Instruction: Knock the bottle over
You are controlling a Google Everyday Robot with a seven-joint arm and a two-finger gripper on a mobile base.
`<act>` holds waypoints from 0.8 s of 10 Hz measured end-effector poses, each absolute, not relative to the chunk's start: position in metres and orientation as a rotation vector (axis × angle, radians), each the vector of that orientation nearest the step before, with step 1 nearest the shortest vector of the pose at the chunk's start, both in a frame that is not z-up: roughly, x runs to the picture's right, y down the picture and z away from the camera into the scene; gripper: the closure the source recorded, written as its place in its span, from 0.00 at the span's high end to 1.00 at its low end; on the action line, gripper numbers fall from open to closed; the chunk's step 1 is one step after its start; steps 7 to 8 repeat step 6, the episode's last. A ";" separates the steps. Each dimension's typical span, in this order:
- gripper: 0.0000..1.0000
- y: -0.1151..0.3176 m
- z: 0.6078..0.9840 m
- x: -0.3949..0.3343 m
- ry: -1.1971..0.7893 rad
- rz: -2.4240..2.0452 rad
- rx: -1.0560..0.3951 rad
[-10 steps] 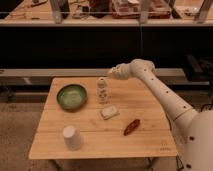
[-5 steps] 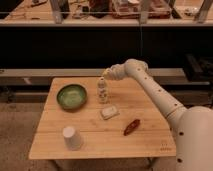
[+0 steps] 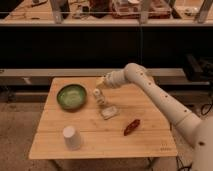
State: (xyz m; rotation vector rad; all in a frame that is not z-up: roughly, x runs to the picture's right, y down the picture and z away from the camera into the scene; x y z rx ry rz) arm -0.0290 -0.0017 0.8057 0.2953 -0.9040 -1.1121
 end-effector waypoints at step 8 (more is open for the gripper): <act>0.05 0.112 0.676 0.008 -1.044 -1.189 0.276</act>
